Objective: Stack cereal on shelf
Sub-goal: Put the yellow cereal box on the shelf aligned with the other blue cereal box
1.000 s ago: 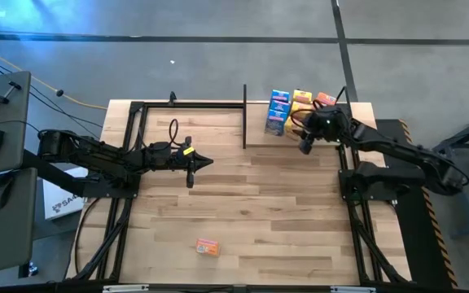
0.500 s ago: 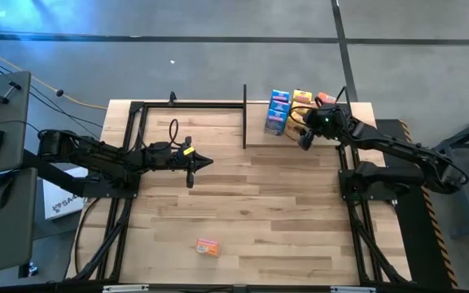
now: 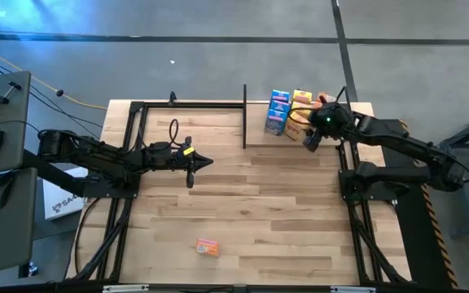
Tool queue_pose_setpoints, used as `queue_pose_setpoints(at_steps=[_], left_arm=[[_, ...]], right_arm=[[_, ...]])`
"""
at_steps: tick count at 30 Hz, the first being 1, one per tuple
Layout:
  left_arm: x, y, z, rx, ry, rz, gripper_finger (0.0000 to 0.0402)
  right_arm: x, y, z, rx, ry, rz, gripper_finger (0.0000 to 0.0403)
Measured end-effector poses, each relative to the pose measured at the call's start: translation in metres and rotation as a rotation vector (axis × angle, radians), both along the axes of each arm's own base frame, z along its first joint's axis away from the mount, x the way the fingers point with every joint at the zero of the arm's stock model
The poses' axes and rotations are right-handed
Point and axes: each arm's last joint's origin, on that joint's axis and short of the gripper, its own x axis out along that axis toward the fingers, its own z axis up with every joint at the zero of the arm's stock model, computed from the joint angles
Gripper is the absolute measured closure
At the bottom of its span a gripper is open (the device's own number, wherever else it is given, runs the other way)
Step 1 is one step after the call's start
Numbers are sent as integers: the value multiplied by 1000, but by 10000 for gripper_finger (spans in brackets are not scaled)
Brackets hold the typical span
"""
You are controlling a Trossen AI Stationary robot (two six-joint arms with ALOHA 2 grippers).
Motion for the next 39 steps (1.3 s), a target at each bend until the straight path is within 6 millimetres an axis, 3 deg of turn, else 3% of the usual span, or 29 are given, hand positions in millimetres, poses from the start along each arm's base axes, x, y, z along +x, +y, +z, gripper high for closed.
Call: queue_pose_setpoints(at_steps=[7,10,16,22,26,30,34,39], left_arm=[[0,0,0,0,0,0,398],[0,0,0,-1,0,0,398],[0,0,0,-1,0,0,398],[0,0,0,-1,1,0,398],[0,0,0,-1,1,0,398],[0,0,0,-1,1,0,398],[0,0,0,-1,1,0,398],[0,0,0,-1,1,0,398]], right_arm=[[3,-1,-10,37,73,-78,360],[10,-6,-15,19,103,-81,396],[21,-15,-23,-48,161,-143,377],[15,-14,-17,-123,171,-201,376],[11,-5,-10,-37,59,-127,376],[21,5,-7,61,-79,24,376],[36,7,-20,61,-156,91,376],[39,5,-30,19,-94,18,376]])
